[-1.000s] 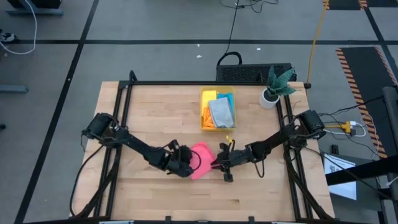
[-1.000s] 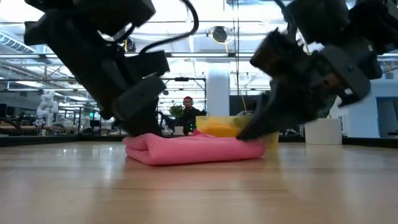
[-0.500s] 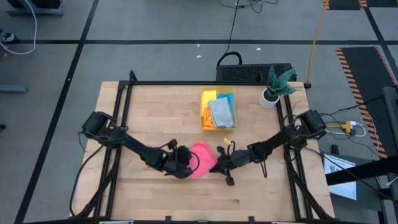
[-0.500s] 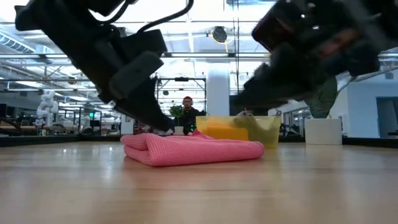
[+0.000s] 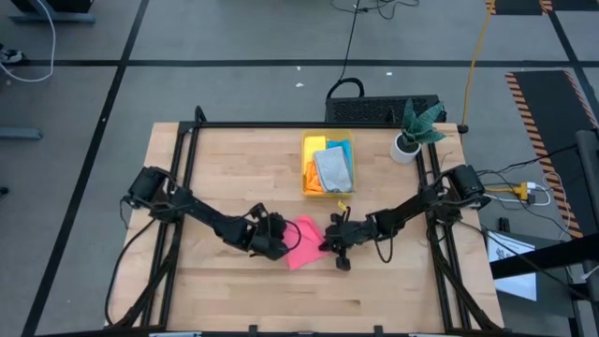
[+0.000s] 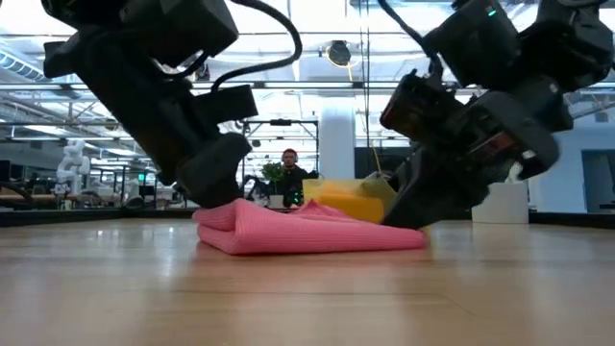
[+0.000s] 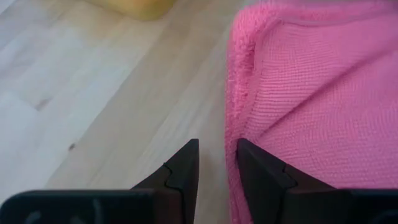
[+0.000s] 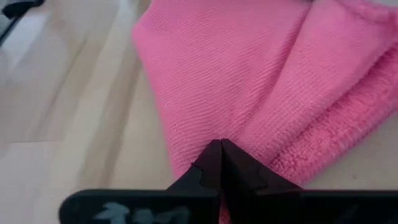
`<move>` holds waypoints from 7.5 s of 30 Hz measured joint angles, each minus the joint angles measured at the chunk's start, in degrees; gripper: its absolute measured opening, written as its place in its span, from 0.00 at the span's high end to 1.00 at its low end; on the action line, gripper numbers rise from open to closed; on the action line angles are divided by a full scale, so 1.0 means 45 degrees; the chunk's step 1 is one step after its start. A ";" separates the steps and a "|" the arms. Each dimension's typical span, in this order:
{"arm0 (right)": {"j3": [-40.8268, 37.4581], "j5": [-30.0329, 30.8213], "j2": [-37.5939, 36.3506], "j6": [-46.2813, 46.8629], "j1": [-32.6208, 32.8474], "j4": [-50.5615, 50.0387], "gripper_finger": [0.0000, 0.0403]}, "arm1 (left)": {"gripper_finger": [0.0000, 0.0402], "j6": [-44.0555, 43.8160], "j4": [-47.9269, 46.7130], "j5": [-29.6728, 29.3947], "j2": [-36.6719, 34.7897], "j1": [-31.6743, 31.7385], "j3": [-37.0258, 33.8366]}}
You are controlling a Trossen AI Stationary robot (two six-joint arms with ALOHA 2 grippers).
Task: Fold microfiber towels
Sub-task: Fold the pink microfiber towel
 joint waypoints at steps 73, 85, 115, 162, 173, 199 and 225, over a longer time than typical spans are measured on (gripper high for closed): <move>-0.0028 0.4118 -0.1195 -0.1419 0.3291 0.1271 1.00 | 0.72 0.4623 0.3401 0.1209 -0.0224 -0.1271 0.0334; 0.0408 0.3061 -0.0130 -0.1791 0.3501 0.2611 0.82 | 0.72 0.5397 0.4638 0.2296 0.0290 -0.1899 0.0334; 0.3426 0.4403 0.2160 -0.4895 0.3316 -0.1032 0.77 | 0.72 0.2096 0.2708 0.2899 0.0042 -0.1462 0.0330; 0.3416 0.0857 -0.0067 -0.1699 0.3567 -0.2963 0.99 | 0.72 0.5294 0.5872 0.4724 0.2084 -0.1073 0.0398; 0.3416 0.2501 -0.0898 0.1136 0.2646 -0.4588 1.00 | 0.72 0.5391 0.6184 0.5014 0.2209 -0.1219 0.0368; 0.2474 0.2351 -0.0842 0.0086 0.2078 -0.2515 1.00 | 0.72 0.4319 0.1731 0.2496 0.0076 -0.2264 0.0296; 0.2479 0.0749 -0.0244 -0.1336 0.0154 -0.0515 1.00 | 0.72 -0.0481 -0.2612 0.0663 -0.1191 -0.3259 -0.0153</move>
